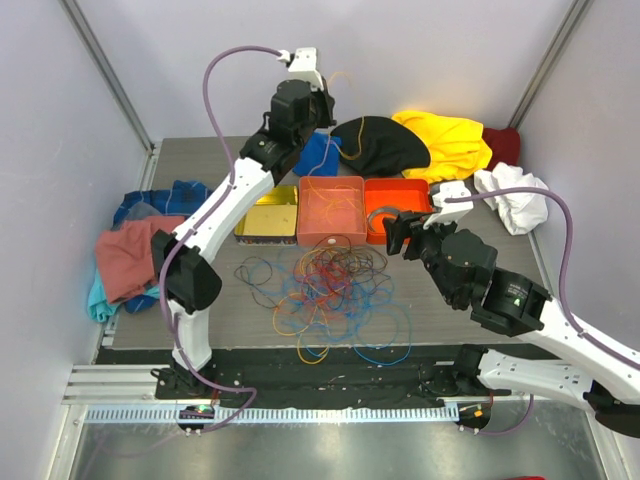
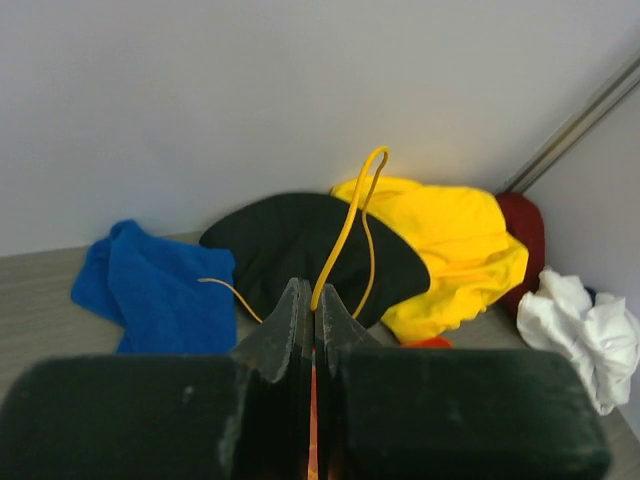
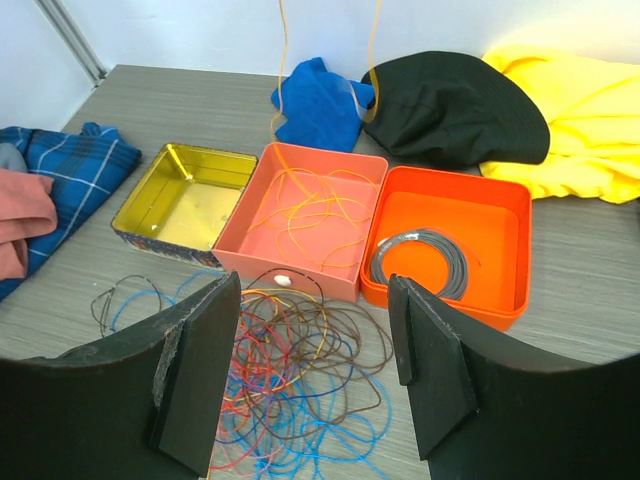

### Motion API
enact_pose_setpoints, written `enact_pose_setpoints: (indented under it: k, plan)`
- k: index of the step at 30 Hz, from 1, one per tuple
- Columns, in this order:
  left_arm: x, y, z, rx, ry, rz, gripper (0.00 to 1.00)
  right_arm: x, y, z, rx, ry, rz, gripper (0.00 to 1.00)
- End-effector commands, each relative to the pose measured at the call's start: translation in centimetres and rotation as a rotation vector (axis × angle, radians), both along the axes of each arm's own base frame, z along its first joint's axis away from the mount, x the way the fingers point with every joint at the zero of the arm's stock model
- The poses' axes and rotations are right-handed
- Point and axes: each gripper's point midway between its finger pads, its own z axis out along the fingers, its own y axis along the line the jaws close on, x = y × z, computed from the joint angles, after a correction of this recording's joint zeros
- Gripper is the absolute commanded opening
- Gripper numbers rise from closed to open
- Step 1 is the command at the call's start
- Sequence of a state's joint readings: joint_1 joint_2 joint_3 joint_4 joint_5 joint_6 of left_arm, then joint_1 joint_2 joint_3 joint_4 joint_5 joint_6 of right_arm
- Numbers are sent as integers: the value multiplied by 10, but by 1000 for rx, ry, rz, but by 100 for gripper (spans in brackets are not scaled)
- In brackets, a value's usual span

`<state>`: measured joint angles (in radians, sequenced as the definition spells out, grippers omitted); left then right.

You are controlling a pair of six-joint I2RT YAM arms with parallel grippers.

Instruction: Untangle the cables

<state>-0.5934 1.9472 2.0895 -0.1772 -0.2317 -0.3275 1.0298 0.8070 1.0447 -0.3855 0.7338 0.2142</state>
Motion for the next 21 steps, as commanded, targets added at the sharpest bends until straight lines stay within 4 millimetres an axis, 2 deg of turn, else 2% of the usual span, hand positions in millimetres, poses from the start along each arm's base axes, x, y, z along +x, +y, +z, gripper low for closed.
enact_pose_setpoints:
  k: [1,7,8,10,15,18,21]
  plan:
    - [-15,8,31,-69,-72,-14,0,2,-9,5,-4,-26,-37,68]
    - [-35,14,39,-103,-81,-41,0,2,-11,1,0,-25,-42,68]
    - [-40,18,48,-116,-95,-40,0,1,-11,0,4,-24,-42,68]
    - [-45,21,50,-121,-98,-42,0,1,-10,-1,10,-22,-37,68]
    - [-61,30,71,-142,-132,-52,0,0,-10,1,23,-22,-33,68]
    - [-67,32,74,-148,-133,-60,0,0,-9,0,28,-19,-31,68]
    - [-69,33,61,-140,-103,-58,0,0,-8,-3,26,-14,-30,68]
